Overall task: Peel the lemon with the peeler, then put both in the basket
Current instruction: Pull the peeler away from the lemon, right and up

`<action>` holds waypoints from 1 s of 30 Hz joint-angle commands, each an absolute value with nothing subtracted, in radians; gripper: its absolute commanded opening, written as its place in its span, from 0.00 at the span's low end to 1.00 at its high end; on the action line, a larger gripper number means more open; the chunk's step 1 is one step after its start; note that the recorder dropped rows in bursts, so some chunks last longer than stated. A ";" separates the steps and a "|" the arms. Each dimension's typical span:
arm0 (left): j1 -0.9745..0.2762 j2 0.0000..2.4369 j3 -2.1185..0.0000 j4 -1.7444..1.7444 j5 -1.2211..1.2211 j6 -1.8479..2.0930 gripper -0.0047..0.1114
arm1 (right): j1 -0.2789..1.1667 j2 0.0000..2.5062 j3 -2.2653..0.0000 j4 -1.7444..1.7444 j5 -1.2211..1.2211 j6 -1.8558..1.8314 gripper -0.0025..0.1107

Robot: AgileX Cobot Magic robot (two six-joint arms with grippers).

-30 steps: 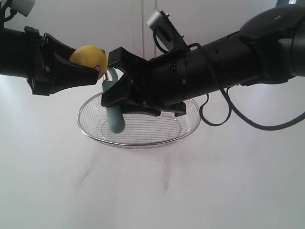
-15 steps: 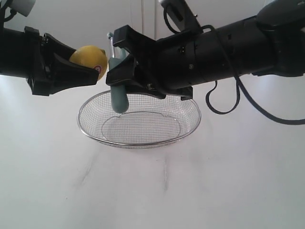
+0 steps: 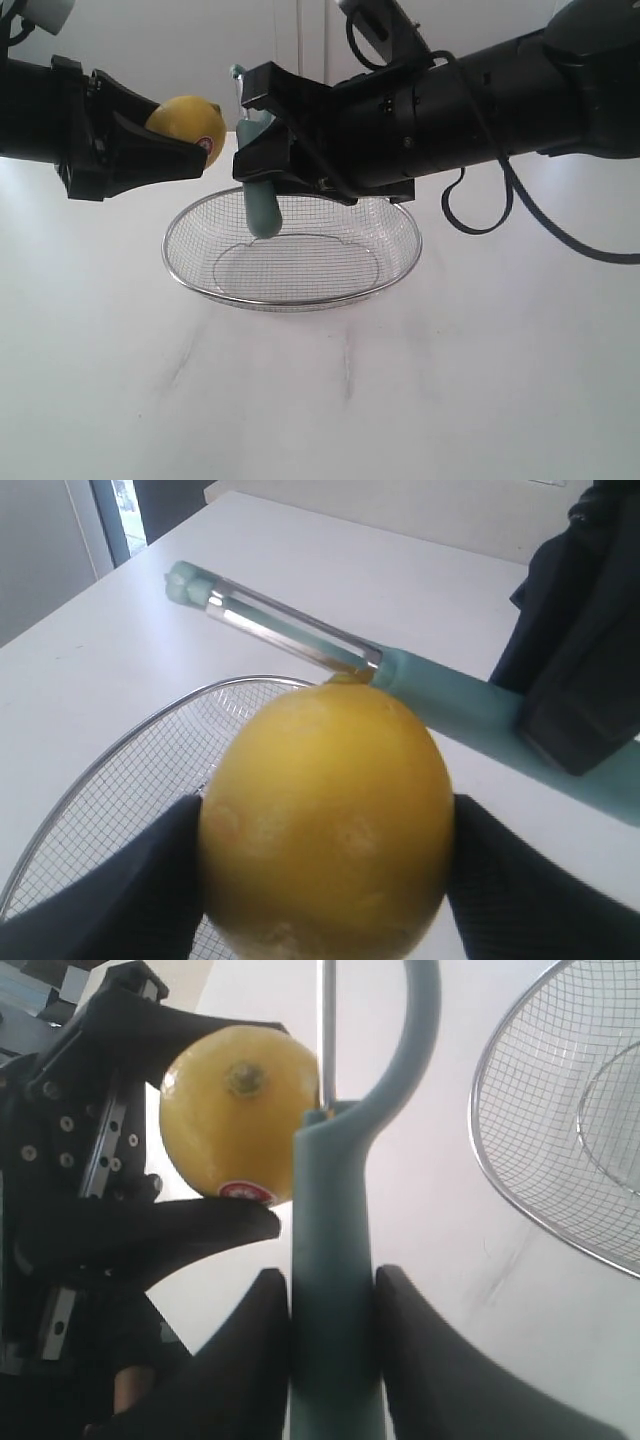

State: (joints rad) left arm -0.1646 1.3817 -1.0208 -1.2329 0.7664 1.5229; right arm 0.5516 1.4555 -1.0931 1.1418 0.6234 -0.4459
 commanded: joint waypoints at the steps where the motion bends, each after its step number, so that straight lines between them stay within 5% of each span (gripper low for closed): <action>1: -0.163 1.374 -1.024 -1.263 0.772 1.523 0.04 | 0.547 1.445 -1.093 1.118 0.612 -0.448 0.02; 22: -0.163 1.374 -1.024 -1.251 0.700 1.521 0.04 | 0.453 1.445 -1.099 1.032 0.605 -0.442 0.02; 30: -0.163 1.374 -1.024 -1.251 0.700 1.521 0.04 | 0.448 1.445 -1.222 0.522 0.694 -0.127 0.02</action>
